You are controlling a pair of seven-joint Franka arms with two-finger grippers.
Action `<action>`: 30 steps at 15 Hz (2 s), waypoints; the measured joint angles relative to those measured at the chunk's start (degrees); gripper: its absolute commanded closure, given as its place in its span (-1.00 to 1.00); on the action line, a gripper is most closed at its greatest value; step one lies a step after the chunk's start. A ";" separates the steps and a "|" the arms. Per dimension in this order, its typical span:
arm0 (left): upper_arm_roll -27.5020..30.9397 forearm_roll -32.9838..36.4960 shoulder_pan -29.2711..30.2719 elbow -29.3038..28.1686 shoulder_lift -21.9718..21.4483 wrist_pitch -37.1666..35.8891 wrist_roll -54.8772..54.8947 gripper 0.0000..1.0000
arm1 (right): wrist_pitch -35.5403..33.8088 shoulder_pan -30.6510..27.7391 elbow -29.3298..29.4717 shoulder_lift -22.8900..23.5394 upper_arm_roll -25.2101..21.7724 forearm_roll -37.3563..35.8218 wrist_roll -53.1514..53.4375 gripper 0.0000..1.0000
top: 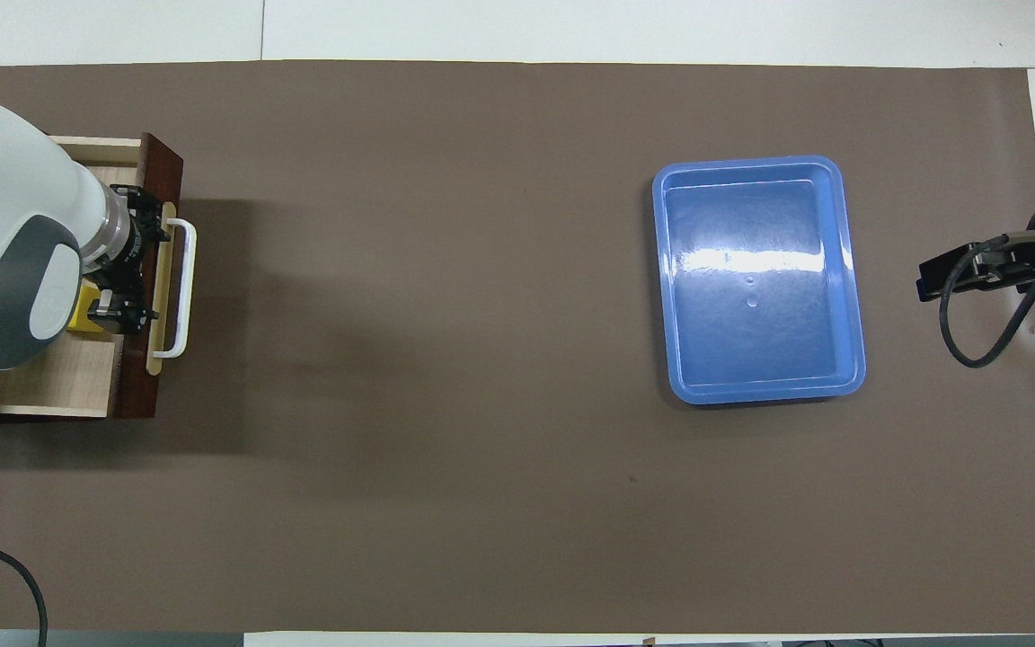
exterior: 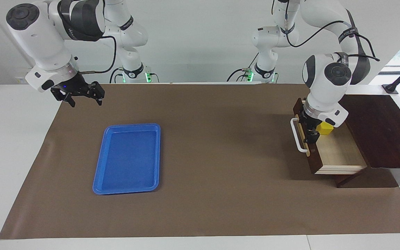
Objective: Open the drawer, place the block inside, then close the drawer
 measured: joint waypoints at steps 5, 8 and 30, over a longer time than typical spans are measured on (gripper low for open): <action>0.31 0.48 8.61 0.56 -0.01 1.08 9.14 -1.00 | 0.00 -0.46 0.01 -0.09 0.03 0.00 0.00 -1.00; 0.07 -0.48 13.03 -0.08 -0.09 2.30 14.08 -1.00 | -0.44 -0.45 0.22 -0.46 0.12 0.00 0.00 -1.00; -1.94 -9.97 2.62 11.59 -6.23 -23.28 70.07 -1.00 | -1.17 -0.41 0.26 -1.72 0.57 0.00 0.00 -1.00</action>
